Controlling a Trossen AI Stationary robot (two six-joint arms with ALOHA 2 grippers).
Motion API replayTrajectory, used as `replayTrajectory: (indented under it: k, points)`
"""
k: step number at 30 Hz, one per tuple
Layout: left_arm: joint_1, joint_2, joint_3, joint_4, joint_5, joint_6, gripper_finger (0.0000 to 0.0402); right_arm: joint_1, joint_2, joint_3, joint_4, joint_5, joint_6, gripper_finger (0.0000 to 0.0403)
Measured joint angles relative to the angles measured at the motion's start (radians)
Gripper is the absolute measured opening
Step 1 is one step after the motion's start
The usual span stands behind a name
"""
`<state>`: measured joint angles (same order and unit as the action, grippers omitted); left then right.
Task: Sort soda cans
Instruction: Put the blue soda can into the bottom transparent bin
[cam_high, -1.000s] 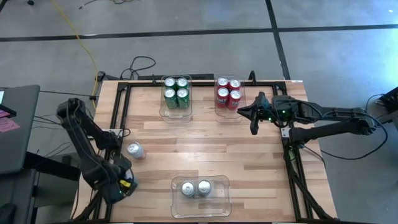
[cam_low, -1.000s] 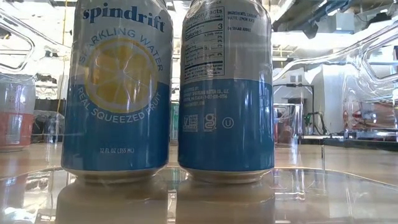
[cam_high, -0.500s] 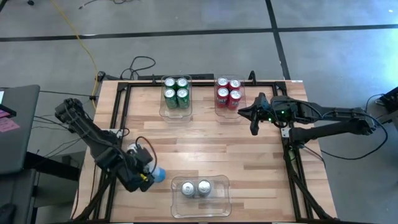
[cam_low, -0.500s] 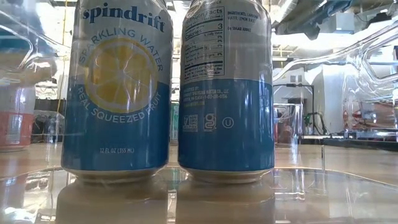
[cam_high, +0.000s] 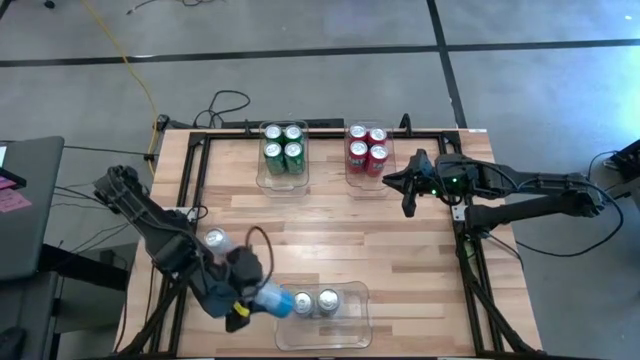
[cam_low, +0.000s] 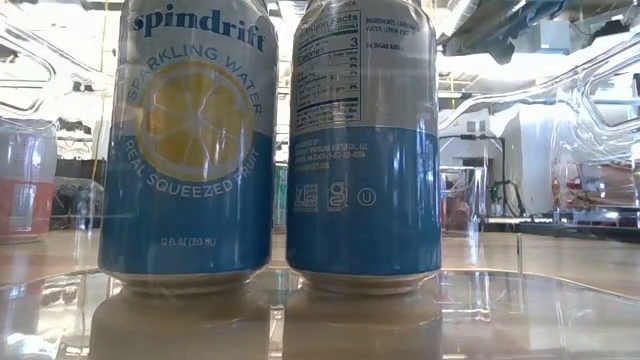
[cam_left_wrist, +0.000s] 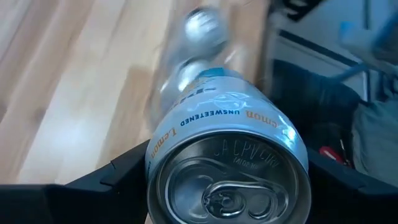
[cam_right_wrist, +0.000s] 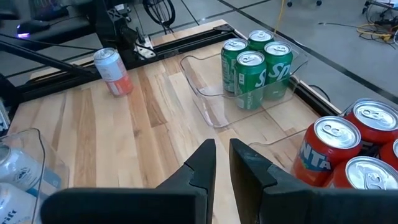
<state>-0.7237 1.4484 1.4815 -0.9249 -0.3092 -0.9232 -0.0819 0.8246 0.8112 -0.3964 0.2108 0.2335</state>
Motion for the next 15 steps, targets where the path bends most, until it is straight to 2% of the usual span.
replayTrajectory:
  k: [8, 11, 15]
  points:
    - [0.037, 0.191, 0.220, 0.009, 0.039, 0.340, 0.0293, -0.007, 0.000, 0.000, 0.000, 0.000, -0.003, 0.0066]
    - [0.042, 0.265, 0.307, -0.029, 0.065, 0.393, 0.0293, -0.007, 0.000, 0.000, -0.001, 0.000, -0.003, 0.0066]
    - [0.042, 0.354, 0.410, -0.121, 0.130, 0.377, 0.0293, -0.004, 0.000, 0.000, -0.001, 0.000, -0.003, 0.0066]
